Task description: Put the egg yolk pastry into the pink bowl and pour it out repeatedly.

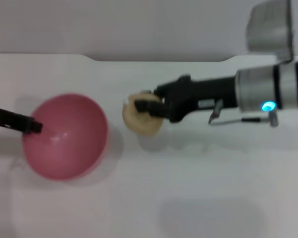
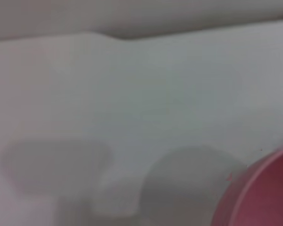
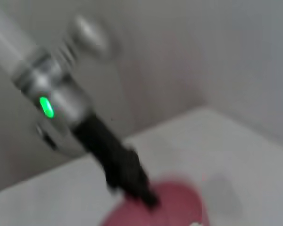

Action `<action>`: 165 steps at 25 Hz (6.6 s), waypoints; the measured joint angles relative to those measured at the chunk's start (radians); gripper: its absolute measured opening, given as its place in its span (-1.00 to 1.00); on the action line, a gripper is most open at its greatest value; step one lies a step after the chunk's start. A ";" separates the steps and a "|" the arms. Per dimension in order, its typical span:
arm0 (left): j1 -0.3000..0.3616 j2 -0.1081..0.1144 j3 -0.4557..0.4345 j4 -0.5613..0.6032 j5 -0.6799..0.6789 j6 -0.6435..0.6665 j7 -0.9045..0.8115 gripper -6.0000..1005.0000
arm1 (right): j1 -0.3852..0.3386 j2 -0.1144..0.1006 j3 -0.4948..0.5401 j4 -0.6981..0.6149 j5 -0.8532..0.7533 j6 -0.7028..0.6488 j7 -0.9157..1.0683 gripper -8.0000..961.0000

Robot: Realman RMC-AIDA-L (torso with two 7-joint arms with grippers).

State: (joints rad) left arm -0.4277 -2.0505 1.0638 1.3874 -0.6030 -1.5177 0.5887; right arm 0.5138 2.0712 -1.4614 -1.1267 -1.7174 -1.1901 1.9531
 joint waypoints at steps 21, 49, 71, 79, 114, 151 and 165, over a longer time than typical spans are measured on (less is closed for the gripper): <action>-0.282 -0.009 0.305 -0.215 0.014 0.051 -0.084 -0.99 | 0.104 0.007 -0.194 -0.072 -0.255 0.009 0.128 -0.56; 0.237 -0.008 1.006 0.024 -0.288 1.402 0.539 -0.99 | -0.125 -0.002 0.548 0.131 -0.219 -0.003 0.158 0.27; 0.069 -0.028 1.505 -0.503 -0.241 2.560 0.897 -0.99 | -0.130 -0.001 0.547 0.140 -0.221 -0.019 0.152 0.27; 0.083 -0.014 1.270 -0.282 -0.630 2.236 0.778 -0.99 | -0.116 0.000 0.475 0.147 -0.223 -0.040 0.082 0.28; 0.008 -0.004 -0.070 -0.007 -0.132 0.176 -0.051 -0.99 | 0.157 0.008 -0.017 0.357 -0.405 0.123 0.036 0.29; -0.071 0.003 -0.024 -0.103 -0.026 0.196 -0.041 -0.99 | 0.005 0.000 0.007 0.061 -0.254 0.229 0.029 -0.29; -0.319 -0.006 0.176 -0.285 -0.011 0.136 -0.049 -0.99 | 0.043 0.001 0.011 -0.151 -0.274 0.108 -0.027 -0.45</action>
State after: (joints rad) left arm -0.7469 -2.0563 1.2395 1.1021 -0.6136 -1.3822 0.5400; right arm 0.5565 2.0725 -1.4504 -1.2774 -1.9912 -1.0820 1.9256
